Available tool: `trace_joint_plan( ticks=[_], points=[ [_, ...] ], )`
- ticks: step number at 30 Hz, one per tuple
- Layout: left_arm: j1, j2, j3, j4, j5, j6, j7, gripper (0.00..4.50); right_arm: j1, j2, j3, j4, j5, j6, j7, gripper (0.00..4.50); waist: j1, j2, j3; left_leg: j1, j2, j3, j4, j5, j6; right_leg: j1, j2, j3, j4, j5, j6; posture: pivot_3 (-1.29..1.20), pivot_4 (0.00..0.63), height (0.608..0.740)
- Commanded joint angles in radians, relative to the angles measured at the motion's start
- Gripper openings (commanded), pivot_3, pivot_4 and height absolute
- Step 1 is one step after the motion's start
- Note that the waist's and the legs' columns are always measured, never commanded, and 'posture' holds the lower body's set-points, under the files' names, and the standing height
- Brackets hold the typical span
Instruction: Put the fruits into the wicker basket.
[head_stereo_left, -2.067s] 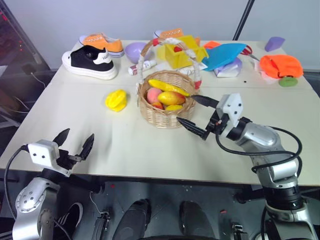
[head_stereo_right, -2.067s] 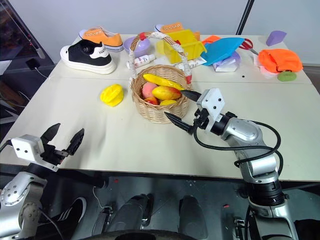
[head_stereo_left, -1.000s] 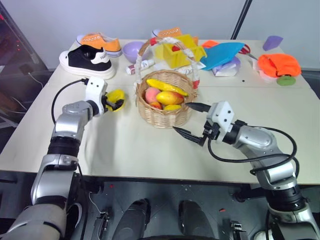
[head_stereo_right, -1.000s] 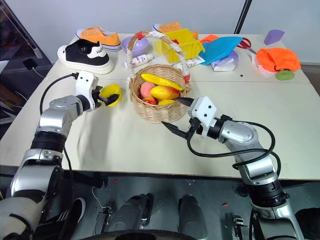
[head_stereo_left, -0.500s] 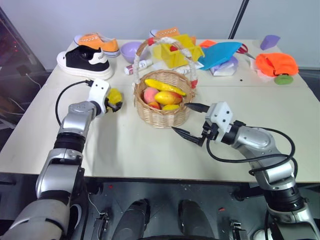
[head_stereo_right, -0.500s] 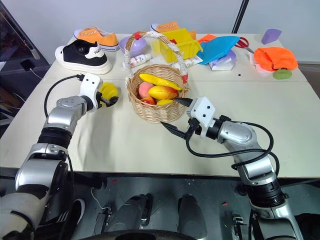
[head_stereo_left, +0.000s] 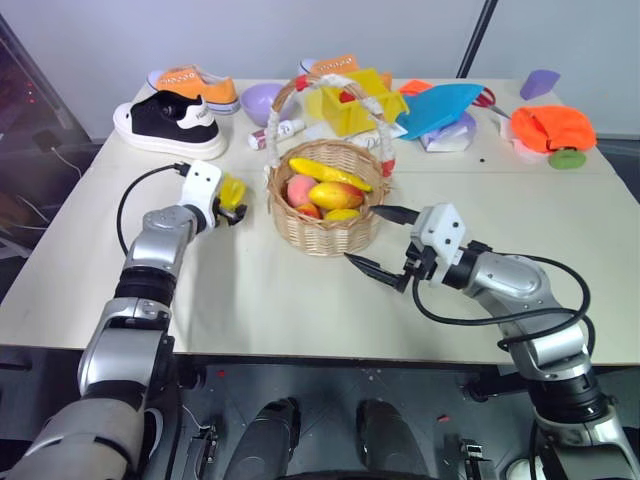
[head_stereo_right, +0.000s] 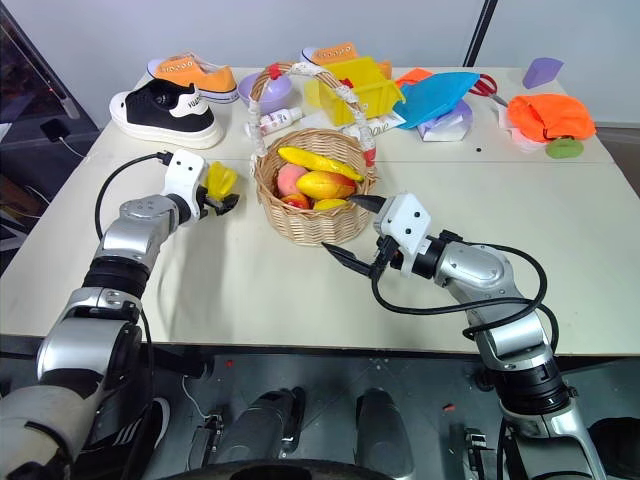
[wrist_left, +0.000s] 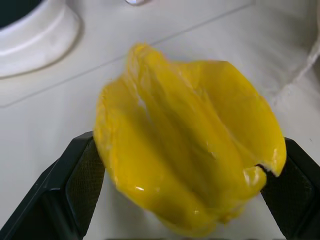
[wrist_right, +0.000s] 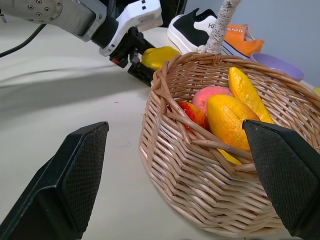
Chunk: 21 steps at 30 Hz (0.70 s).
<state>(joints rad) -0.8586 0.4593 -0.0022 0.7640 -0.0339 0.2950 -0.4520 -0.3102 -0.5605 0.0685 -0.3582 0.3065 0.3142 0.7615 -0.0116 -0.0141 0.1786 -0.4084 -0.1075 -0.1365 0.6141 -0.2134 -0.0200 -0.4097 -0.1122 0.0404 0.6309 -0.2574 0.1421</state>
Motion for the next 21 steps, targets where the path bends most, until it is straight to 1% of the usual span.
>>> trace_joint_plan(
  ticks=[1,4,7,8,9,17,19,21],
  points=[
    [-0.018,-0.006,0.034,-0.008,-0.017,-0.033,0.004,4.5,-0.013,0.004,-0.011,-0.01,-0.001,-0.028,0.002,4.46,0.0,0.0,0.0,0.0,0.0,0.0,0.0,0.0,0.0,0.0,0.0,0.0,0.0,0.0,0.0,0.0,0.15,0.74],
    [-0.01,-0.022,0.036,-0.006,-0.011,-0.039,0.005,4.5,-0.017,0.003,-0.011,-0.005,-0.002,-0.032,0.004,4.46,0.0,0.0,0.0,0.0,0.0,0.0,0.0,0.0,0.0,0.0,0.0,0.0,0.0,0.0,0.0,0.0,0.15,0.74],
    [0.002,-0.033,0.041,-0.001,-0.01,-0.044,0.007,3.66,-0.021,0.002,-0.011,0.0,-0.004,-0.035,0.005,4.5,0.0,0.0,0.0,0.0,0.0,0.0,0.0,0.0,0.0,0.0,0.0,0.0,0.0,0.0,0.0,0.0,0.15,0.74],
    [0.005,-0.034,0.042,0.0,-0.008,-0.047,0.009,3.2,-0.021,0.002,-0.012,0.001,-0.005,-0.036,0.006,4.5,0.0,0.0,0.0,0.0,0.0,0.0,0.0,0.0,0.0,0.0,0.0,0.0,0.0,0.0,0.0,0.0,0.15,0.74],
    [0.007,-0.033,0.037,-0.001,-0.001,-0.047,0.013,2.94,-0.02,0.001,-0.013,0.002,-0.006,-0.037,0.007,4.5,-0.002,0.0,0.0,0.0,0.0,0.0,0.0,0.0,0.0,0.0,0.0,0.0,0.0,0.0,0.0,0.0,0.15,0.74],
    [0.013,-0.021,0.059,-0.03,-0.015,-0.059,0.018,2.94,-0.021,-0.001,-0.011,0.007,-0.015,-0.045,0.011,4.5,0.0,0.0,0.0,0.0,0.0,0.0,0.001,0.0,0.0,0.0,0.0,0.0,0.001,0.0,0.0,0.0,0.15,0.74],
    [0.033,-0.014,0.074,-0.086,-0.035,-0.056,0.0,2.94,-0.021,-0.001,-0.014,0.005,-0.013,-0.045,0.011,4.5,-0.002,0.0,0.0,0.0,0.0,0.0,0.001,0.0,0.0,0.0,0.0,0.0,0.001,0.0,0.0,0.0,0.15,0.74],
    [0.082,0.006,0.092,-0.2,-0.068,-0.029,-0.045,2.94,-0.014,-0.005,-0.027,0.0,-0.007,-0.042,0.011,4.5,-0.003,0.0,0.0,0.0,0.0,0.0,0.001,0.0,0.0,0.0,0.0,0.0,0.001,0.0,0.0,0.0,0.15,0.74]
  ],
)
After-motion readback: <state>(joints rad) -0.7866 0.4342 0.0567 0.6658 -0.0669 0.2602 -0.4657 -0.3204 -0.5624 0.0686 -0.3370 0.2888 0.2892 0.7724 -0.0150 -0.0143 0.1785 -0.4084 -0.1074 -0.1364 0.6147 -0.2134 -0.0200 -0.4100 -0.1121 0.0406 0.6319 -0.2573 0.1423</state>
